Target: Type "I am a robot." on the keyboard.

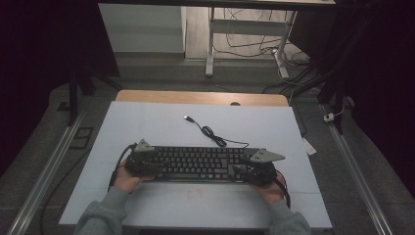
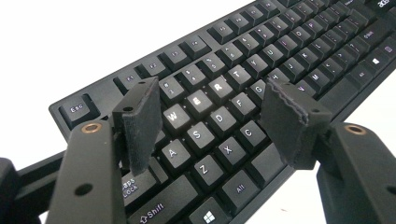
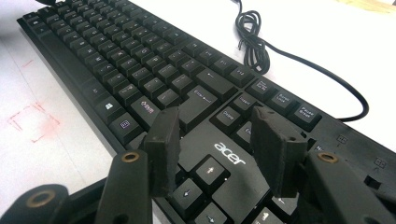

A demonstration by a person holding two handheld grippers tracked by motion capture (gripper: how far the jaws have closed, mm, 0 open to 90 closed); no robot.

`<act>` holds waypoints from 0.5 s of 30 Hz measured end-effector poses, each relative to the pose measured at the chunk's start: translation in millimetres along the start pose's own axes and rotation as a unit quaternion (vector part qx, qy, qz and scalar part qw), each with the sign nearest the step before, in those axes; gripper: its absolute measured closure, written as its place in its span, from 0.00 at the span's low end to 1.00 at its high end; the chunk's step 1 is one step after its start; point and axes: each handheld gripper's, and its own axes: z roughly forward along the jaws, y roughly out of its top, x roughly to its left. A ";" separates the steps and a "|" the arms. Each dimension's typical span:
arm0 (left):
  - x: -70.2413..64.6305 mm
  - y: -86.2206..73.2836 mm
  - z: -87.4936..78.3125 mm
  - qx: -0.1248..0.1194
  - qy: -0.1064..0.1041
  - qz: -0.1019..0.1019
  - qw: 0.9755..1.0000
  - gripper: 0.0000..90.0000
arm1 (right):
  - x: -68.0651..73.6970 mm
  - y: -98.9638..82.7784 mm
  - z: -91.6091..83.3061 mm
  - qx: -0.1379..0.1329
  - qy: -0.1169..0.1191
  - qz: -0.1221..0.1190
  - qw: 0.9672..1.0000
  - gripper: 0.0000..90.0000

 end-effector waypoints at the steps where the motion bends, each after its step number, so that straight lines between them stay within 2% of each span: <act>1: 0.1 0.0 0.1 0.000 0.000 0.000 1.000 0.42 | 0.2 0.1 0.1 -0.001 0.000 -0.001 1.000 0.58; 15: 2.3 2.1 1.6 -0.010 0.011 -0.008 1.000 0.44 | 2.1 0.6 2.6 0.002 0.002 -0.005 1.000 0.58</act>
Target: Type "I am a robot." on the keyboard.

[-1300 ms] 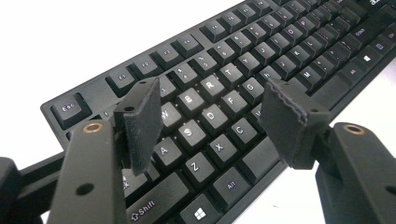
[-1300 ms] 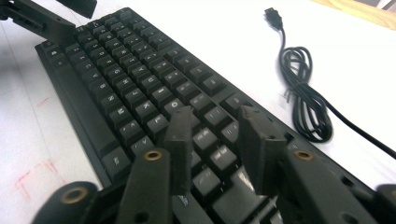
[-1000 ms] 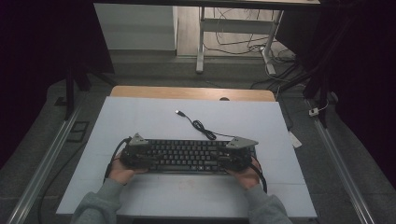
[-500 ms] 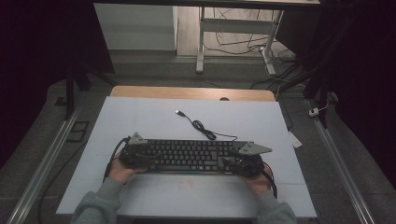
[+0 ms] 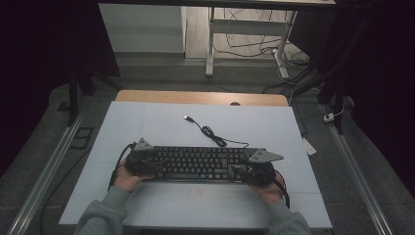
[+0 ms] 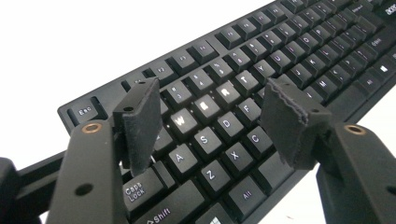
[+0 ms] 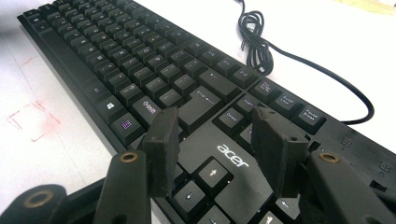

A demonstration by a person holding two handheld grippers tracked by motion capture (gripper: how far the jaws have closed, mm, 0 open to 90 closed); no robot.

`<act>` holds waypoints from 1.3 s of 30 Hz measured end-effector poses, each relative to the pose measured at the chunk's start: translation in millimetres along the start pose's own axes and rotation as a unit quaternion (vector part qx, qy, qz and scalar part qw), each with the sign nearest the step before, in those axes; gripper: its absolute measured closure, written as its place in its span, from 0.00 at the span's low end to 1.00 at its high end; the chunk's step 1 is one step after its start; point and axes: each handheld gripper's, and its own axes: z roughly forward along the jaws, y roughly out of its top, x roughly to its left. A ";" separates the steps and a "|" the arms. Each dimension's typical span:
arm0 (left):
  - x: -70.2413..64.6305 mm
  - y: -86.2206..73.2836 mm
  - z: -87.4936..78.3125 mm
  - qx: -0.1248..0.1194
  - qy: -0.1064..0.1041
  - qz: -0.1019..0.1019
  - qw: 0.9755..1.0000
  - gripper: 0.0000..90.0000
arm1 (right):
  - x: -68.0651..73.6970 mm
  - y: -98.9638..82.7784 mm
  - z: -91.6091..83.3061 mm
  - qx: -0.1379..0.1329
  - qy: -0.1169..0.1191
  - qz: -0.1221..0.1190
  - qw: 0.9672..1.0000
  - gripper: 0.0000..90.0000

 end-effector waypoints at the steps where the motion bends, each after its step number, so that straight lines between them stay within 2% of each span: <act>1: 0.0 0.4 0.4 -0.001 0.001 0.000 1.000 0.45 | 0.1 0.1 0.1 0.001 -0.001 -0.001 1.000 0.57; 5: -1.3 3.2 4.2 -0.002 0.001 0.003 1.000 0.52 | 0.9 -0.1 1.6 0.002 0.000 -0.001 1.000 0.57; 12: -8.0 9.3 12.6 0.001 -0.006 0.022 1.000 0.64 | 1.0 -0.1 2.3 0.006 -0.001 -0.003 1.000 0.57; 15: -10.4 10.9 15.6 0.004 -0.017 0.037 0.999 0.74 | 1.1 -0.1 2.5 0.006 -0.001 -0.003 1.000 0.57; 18: -14.0 12.6 18.3 0.007 -0.017 0.053 0.998 0.83 | 1.2 -0.2 3.2 0.006 0.001 -0.003 1.000 0.57; 23: -16.3 16.0 23.6 0.011 -0.018 0.057 0.998 0.98 | 1.3 -0.4 3.9 0.009 0.000 -0.005 1.000 0.57; 27: -17.2 17.4 30.7 0.024 -0.021 0.059 0.998 0.99 | 1.2 -0.5 4.1 0.010 0.000 -0.005 1.000 0.57; 39: -22.3 20.7 42.0 0.033 -0.022 0.061 0.997 0.99 | 1.1 -1.1 4.8 0.014 -0.002 -0.003 1.000 0.56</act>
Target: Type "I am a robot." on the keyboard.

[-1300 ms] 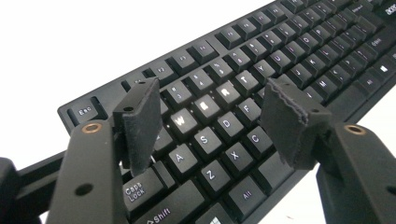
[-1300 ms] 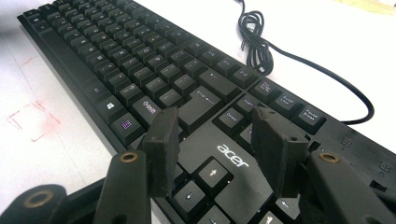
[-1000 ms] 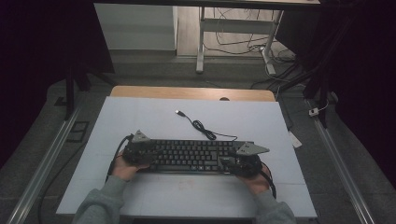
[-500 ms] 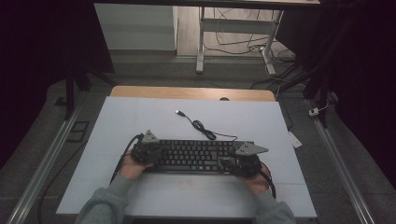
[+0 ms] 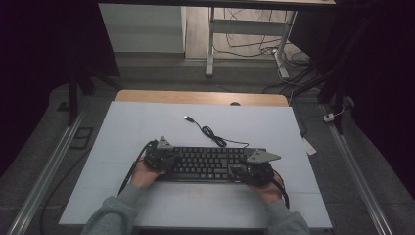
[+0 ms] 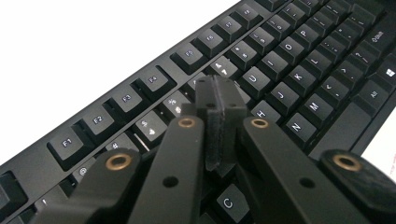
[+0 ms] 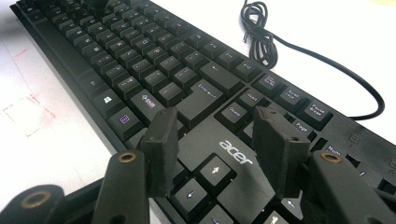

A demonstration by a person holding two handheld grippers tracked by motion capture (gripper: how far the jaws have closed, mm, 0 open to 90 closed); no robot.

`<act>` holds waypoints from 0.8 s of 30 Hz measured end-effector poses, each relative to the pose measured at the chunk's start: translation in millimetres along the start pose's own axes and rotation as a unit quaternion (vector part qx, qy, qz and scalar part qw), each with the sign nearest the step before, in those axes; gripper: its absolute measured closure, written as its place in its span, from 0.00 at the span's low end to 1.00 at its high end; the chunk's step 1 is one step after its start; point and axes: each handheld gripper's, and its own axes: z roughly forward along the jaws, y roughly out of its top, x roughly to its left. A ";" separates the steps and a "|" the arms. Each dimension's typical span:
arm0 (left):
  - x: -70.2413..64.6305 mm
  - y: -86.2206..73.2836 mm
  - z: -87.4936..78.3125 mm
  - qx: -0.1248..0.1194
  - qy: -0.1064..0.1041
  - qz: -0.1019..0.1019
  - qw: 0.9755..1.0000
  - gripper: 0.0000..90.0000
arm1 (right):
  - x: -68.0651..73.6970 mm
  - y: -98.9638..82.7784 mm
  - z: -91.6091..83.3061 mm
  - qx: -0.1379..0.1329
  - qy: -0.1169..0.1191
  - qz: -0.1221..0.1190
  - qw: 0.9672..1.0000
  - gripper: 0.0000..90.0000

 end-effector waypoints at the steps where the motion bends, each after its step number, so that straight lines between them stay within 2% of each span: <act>1: 0.0 0.0 0.3 0.000 0.000 0.000 1.000 0.99 | 0.0 -0.1 0.0 0.000 0.000 0.000 1.000 0.57; 10: -1.3 -0.1 4.0 0.003 0.002 0.001 1.000 0.99 | -0.1 -0.1 0.2 0.001 0.000 0.000 1.000 0.56; 13: -2.3 -0.5 6.6 0.013 0.007 0.002 1.000 0.99 | -0.1 -0.1 0.1 0.001 0.000 0.000 1.000 0.56; 17: -3.0 -0.2 6.3 0.009 0.005 0.004 1.000 0.99 | 0.1 -0.1 0.2 0.000 0.000 0.000 1.000 0.56; 24: -2.3 2.0 -7.5 -0.026 0.005 -0.001 1.000 0.97 | -1.0 0.2 -1.2 -0.002 -0.002 0.000 1.000 0.56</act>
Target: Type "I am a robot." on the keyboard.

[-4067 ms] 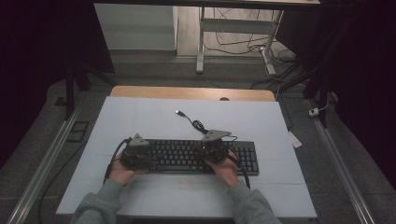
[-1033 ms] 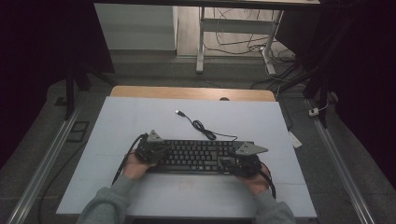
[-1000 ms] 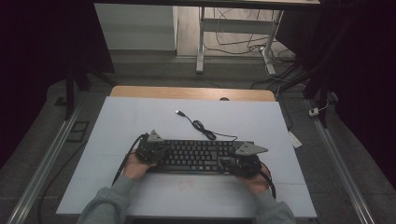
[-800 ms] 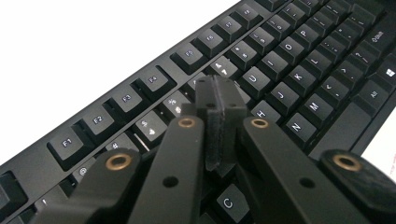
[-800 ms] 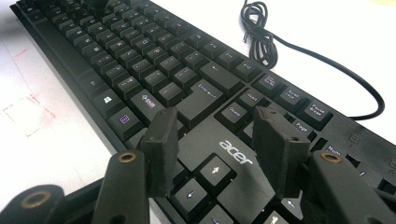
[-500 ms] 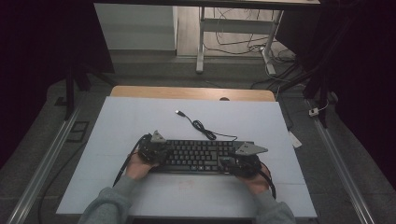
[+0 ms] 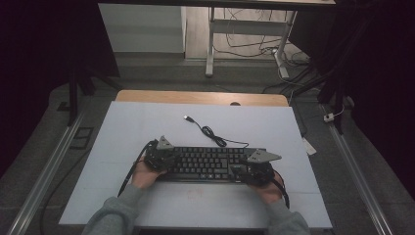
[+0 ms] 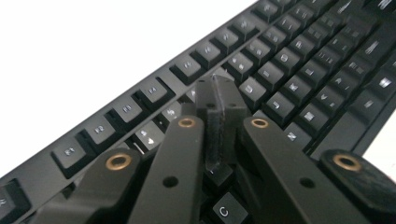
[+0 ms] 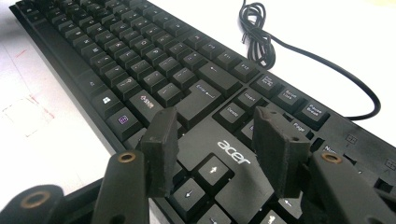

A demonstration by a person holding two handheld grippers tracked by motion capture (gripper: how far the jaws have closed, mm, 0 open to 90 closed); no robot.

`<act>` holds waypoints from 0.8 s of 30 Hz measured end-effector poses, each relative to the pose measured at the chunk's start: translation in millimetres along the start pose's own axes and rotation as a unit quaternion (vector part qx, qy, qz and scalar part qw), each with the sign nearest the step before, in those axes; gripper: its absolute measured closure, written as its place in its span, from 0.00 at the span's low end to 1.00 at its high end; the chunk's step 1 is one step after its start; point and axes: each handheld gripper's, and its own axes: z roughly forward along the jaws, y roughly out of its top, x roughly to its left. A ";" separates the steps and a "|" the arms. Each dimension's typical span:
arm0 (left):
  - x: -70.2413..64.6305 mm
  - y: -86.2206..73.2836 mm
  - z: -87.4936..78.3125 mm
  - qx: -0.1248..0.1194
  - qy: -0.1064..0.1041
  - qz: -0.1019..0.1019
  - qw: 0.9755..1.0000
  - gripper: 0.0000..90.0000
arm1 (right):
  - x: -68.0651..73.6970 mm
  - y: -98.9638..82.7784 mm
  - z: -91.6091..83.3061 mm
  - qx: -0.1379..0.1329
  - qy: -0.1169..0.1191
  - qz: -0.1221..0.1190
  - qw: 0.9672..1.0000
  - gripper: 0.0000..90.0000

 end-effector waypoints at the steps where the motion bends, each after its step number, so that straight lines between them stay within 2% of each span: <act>1: 0.7 -0.3 -2.3 -0.002 -0.002 -0.002 1.000 0.94 | -0.2 0.1 -0.3 -0.001 0.000 0.001 1.000 0.56; 6: 3.5 -2.7 -15.2 -0.021 -0.006 -0.018 1.000 0.74 | -0.9 0.0 -1.4 -0.004 -0.002 0.002 1.000 0.56; 9: 5.2 -5.3 -21.2 -0.010 -0.010 -0.026 1.000 0.61 | -0.8 0.0 -1.3 -0.004 -0.002 0.002 1.000 0.56; 11: 5.8 -8.6 -25.3 -0.011 -0.003 -0.032 0.999 0.55 | -1.3 0.0 -1.1 -0.002 0.000 0.000 1.000 0.56; 17: 8.7 -14.8 -34.3 -0.009 0.004 -0.045 0.999 0.44 | -1.6 -0.3 -0.7 -0.003 -0.001 0.000 1.000 0.56; 21: 9.4 -21.1 -38.0 -0.005 0.009 -0.045 0.999 0.41 | -2.1 -0.5 -0.8 -0.002 -0.002 0.000 1.000 0.56; 24: 11.7 -26.7 -42.8 -0.008 0.005 -0.054 0.998 0.39 | -2.5 -0.7 -0.8 -0.004 -0.001 0.001 1.000 0.56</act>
